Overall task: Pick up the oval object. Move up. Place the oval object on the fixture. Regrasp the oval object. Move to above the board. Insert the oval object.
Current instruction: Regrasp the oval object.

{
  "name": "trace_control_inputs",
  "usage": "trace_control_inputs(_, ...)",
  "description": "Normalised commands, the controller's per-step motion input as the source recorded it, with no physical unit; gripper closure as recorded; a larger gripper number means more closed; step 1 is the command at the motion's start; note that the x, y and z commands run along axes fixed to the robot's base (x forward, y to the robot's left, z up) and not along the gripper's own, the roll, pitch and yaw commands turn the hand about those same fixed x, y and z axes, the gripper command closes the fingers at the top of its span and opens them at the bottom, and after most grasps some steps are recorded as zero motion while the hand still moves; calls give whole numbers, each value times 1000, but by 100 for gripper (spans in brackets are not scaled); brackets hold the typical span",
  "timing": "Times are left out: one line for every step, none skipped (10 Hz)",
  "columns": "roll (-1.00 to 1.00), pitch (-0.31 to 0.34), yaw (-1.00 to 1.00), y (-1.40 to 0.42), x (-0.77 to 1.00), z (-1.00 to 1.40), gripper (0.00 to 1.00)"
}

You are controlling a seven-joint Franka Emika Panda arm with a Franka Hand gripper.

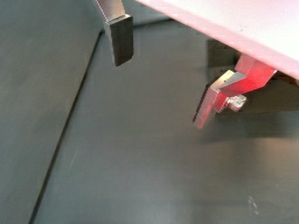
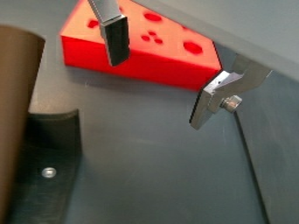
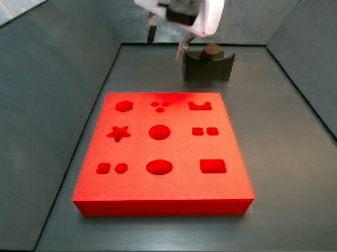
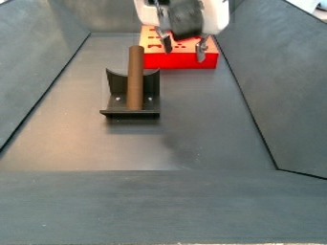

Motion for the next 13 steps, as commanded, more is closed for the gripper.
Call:
trace_control_inputs(1000, -221, -933, -16, -42, 1, 0)
trace_control_inputs(1000, -223, -936, -13, -43, 0, 0)
trace_control_inputs(1000, -216, -941, -15, -40, -5, 0)
trace_control_inputs(1000, -209, -946, -10, -37, -6, 0)
trace_control_inputs(1000, -179, -963, -8, -42, -9, 0)
trace_control_inputs(1000, -160, -971, -3, -43, -5, 0)
trace_control_inputs(1000, -95, -982, -12, -46, 3, 0)
trace_control_inputs(1000, 8, -995, -12, -34, 3, 0)
trace_control_inputs(1000, 112, -995, -17, -25, -1, 0)
trace_control_inputs(1000, 198, -990, -14, -21, -8, 0)
trace_control_inputs(992, 425, -952, -13, -6, -32, 0)
trace_control_inputs(724, 608, -620, -11, 12, -48, 0)
trace_control_inputs(526, 719, -378, -15, 35, -42, 0)
